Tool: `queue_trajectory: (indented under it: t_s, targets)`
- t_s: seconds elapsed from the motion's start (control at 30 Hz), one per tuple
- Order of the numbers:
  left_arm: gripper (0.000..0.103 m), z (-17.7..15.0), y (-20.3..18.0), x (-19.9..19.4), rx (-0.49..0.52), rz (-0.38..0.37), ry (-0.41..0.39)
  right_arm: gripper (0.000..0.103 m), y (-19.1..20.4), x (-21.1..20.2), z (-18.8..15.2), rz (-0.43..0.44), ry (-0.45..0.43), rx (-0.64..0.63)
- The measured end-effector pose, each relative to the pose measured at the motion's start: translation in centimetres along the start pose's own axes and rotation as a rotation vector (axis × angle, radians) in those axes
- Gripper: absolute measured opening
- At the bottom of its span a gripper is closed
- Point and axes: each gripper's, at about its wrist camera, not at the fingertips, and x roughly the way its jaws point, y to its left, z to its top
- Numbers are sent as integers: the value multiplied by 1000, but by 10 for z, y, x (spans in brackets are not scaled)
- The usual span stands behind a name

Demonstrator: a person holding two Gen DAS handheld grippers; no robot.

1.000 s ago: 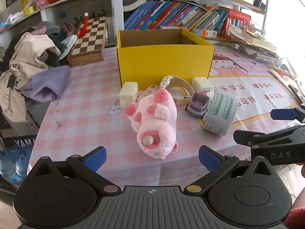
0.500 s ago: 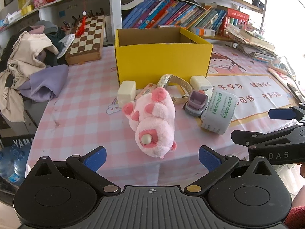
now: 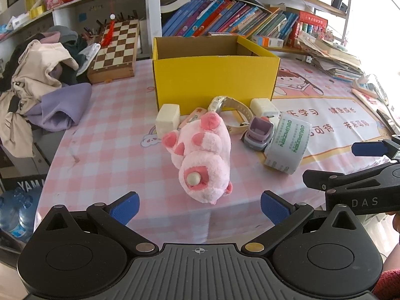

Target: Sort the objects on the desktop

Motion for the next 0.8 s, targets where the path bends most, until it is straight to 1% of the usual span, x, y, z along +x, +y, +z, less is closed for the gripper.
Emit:
queue_trajectory:
  t_s: [0.1,0.27,0.47,0.67,0.8]
  targets:
    - [103,-1,1,0,4,5,7,103,2,1,-1,-2,6,-2]
    - [103,-2,4,1,4,-2,15,103,6,3,-1,-30,11,-6]
    - [103,-1,7,3,-15,-4,13,103,6,2,3,-19,4,-19]
    - [103,-1,6,5,-14,-7,17,103,3,7,4,-2,20,-13]
    - [103,1,5,9,-24,12,22,103,3,10,6,5,28,-24]
